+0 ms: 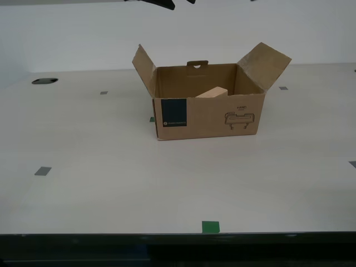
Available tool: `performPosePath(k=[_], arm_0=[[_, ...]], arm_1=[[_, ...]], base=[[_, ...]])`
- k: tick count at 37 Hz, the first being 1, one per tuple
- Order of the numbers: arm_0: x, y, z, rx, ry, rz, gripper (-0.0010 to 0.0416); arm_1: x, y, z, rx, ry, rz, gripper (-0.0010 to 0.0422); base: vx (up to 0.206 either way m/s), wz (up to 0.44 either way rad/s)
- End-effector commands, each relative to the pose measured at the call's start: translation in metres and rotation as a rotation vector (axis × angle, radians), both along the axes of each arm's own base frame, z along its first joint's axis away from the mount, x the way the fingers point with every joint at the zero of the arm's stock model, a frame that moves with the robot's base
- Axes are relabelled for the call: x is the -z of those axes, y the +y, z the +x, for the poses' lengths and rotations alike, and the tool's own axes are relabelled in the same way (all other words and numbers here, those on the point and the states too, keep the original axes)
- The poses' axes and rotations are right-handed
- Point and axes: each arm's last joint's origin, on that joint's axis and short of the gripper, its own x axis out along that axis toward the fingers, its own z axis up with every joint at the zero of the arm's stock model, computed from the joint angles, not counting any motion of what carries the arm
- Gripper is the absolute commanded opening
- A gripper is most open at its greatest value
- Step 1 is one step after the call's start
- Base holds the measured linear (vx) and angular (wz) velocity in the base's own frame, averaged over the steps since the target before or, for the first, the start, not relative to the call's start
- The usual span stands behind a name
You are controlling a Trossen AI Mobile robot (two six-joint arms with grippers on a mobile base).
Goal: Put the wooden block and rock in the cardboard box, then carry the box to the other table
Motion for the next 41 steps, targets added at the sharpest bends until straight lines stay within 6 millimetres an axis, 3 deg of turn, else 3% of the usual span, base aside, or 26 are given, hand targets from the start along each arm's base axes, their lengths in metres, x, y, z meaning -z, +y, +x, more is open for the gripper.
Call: performPosePath(k=[1, 10, 20, 30, 41], arm_0=[[-0.018, -0.007, -0.01, 0.042, -0.055, -0.026, 0.0388], [-0.044, -0.036, -0.036, 0.119, -0.085, -0.037, 0.0388], [-0.059, -0.067, -0.057, 0.197, -0.078, -0.061, 0.0388], [-0.056, -0.075, -0.074, 0.192, 0.017, -0.114, 0.0388], [-0.055, -0.077, -0.089, 0.185, 0.094, -0.136, 0.0388]], arm_1=[[-0.008, 0.001, -0.001, 0.006, 0.007, 0.016, 0.0252], [-0.023, 0.008, -0.004, -0.003, -0.023, 0.029, 0.0252], [-0.046, 0.029, -0.018, -0.033, -0.049, 0.058, 0.0252], [-0.065, 0.05, -0.032, -0.054, -0.047, 0.069, 0.0252], [-0.056, 0.064, -0.045, -0.113, 0.021, 0.155, 0.0252]], base=[[0.0, 0.0], [0.0, 0.0], [0.0, 0.0], [0.0, 0.0], [0.0, 0.0]])
